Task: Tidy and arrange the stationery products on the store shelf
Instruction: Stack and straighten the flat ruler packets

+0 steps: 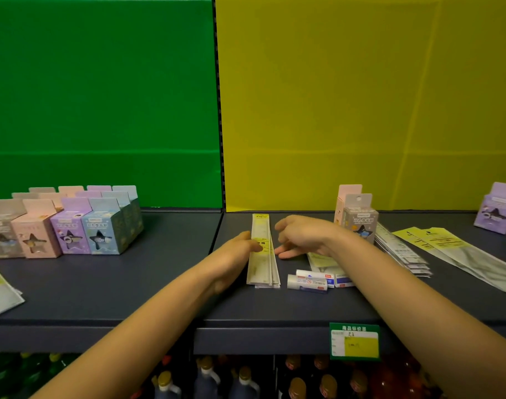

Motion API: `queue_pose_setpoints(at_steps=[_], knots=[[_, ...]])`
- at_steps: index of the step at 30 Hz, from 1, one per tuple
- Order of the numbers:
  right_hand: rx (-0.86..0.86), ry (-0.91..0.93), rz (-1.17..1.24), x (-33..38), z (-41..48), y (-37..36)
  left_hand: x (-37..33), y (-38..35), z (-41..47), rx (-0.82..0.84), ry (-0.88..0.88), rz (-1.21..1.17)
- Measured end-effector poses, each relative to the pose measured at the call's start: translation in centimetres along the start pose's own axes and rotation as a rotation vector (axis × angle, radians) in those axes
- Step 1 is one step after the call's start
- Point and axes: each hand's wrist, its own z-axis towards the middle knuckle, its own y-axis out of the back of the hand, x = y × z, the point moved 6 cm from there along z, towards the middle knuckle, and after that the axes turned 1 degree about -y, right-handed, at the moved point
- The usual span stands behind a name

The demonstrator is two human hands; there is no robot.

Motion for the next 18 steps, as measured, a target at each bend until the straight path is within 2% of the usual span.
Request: queue_pose_setpoints(at_steps=[2, 4, 8, 11, 14, 18], knots=[[0.0, 0.027, -0.03, 0.2, -0.1, -0.3, -0.2, -0.4, -0.4, 0.01, -0.005, -0.032], [0.024, 0.077, -0.079, 0.3, -0.5, -0.2, -0.7, -0.4, -0.8, -0.01, -0.042, 0.043], [-0.037, 0.28, -0.308, -0.1, -3.1, 3.4, -3.0, 0.2, -2.4, -0.108, -0.394, 0.447], [-0.06, 0.361, -0.341, -1.9, -6.4, 6.5, -3.9, -1.5, -3.7, 0.014, -0.594, 0.668], [-0.086, 0.374, -0.486, -4.7, -8.9, 8.1, -3.8, -4.0, -4.2, 0.106, -0.719, 0.907], [0.005, 0.302, -0.758, -8.8, -9.8, 7.8, -3.0, -6.1, -3.7, 0.185, -0.721, 1.04]])
